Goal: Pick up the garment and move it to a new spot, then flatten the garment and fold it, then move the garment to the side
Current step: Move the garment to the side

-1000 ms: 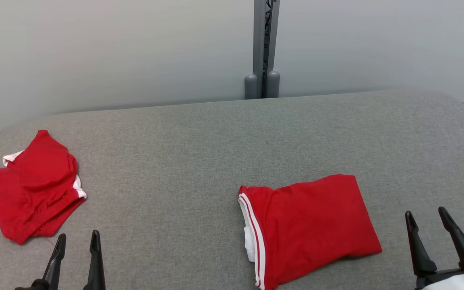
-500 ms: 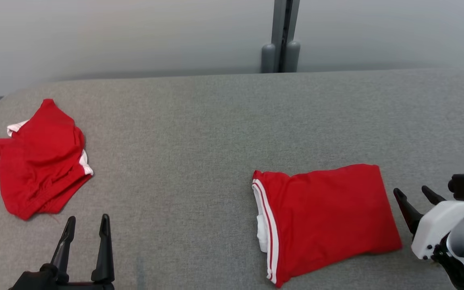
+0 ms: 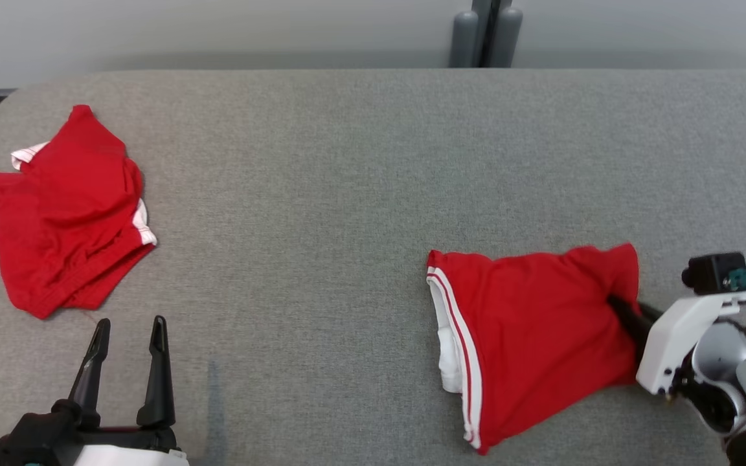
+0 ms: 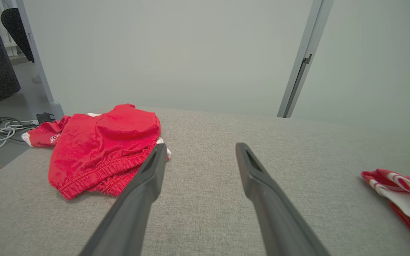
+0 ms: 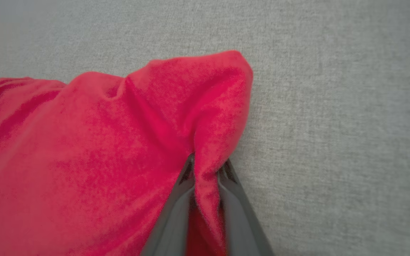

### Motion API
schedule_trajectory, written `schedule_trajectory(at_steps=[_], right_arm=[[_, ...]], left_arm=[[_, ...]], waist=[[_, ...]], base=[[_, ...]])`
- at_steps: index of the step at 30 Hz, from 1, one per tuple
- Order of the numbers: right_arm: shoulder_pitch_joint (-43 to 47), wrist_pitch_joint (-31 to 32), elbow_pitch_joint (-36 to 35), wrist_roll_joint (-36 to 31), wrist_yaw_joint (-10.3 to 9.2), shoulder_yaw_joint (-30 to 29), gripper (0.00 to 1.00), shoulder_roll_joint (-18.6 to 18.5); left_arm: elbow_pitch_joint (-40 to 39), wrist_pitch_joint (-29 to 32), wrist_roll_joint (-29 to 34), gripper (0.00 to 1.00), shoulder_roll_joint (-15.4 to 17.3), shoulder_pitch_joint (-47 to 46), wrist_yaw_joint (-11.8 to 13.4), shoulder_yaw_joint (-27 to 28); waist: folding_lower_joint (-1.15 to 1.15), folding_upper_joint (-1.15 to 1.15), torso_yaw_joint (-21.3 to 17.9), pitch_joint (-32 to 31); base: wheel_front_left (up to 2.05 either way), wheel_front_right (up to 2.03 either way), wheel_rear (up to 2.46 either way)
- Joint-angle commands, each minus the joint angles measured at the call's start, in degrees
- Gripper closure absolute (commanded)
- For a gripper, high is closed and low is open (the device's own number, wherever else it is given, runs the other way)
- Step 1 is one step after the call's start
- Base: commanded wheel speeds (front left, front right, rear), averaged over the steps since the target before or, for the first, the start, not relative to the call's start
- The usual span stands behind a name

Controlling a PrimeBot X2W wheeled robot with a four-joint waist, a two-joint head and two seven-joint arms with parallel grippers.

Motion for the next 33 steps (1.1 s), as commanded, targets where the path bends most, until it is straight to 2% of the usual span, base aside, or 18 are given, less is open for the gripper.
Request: schedule_trajectory(at_steps=[1,6,14,17,26,27,28,29,33], right_arm=[[-2.0,-1.6,0.9,-0.5,0.00,-0.4,1.00,-0.9],[-7.2,-5.2,4.2,-3.8,0.00,-2.6,1.00,-3.7],[-18.3,-8.8,12.3,-17.9,0.01,-11.3,1.00,-9.7],[-21.7,-9.4,14.4,-24.4,0.01,-15.0,1.00,-10.3],[-26.3,-8.9,16.7,-40.5,0.01,-24.9,1.00,-8.2],[-26.5,-8.9,16.7,-41.9,0.01,-25.8,0.96,-7.6],[-26.7,-9.1,16.5,-43.3,0.01,-27.0,0.65,-7.2],[-26.7,-9.4,16.2,-44.6,0.01,-27.9,0.00,-6.7],[-26.0,-11.8,14.9,-49.0,0.01,-31.8,0.00,-4.1]], left_arm=[[-0.4,0.0,0.5,0.00,0.2,-1.5,-0.3,0.3],[-1.0,0.0,1.4,0.00,0.2,-2.6,-0.4,0.2],[-2.7,0.0,1.5,0.00,2.8,-5.0,-0.4,-1.8],[-3.1,0.0,1.4,0.00,4.0,-5.2,-0.4,-2.3],[-4.3,0.0,1.3,0.00,6.4,-5.9,-0.4,-3.0],[-4.4,0.0,1.3,0.00,6.6,-5.9,-0.4,-3.0],[-4.5,0.0,1.3,0.00,6.6,-5.9,-0.4,-3.1],[-4.5,0.0,1.3,0.00,6.7,-5.8,-0.4,-3.2],[-4.2,0.0,1.2,0.00,6.3,-5.8,-0.4,-3.3]], waist=[[0.00,0.00,-1.2,1.4],[0.00,0.00,-3.5,4.0],[0.00,0.00,-7.9,9.4],[0.00,0.00,-9.5,10.9],[0.00,0.00,-12.2,13.0],[0.00,0.00,-12.3,13.1],[0.00,0.00,-12.5,13.1],[0.00,0.00,-12.6,13.1],[0.00,0.00,-12.8,12.3]], base=[[0.00,0.00,0.00],[0.00,0.00,0.00],[0.00,0.00,0.00],[0.00,0.00,0.00],[0.00,0.00,0.00],[0.00,0.00,0.00],[0.00,0.00,0.00],[0.00,0.00,0.00],[0.00,0.00,0.00]])
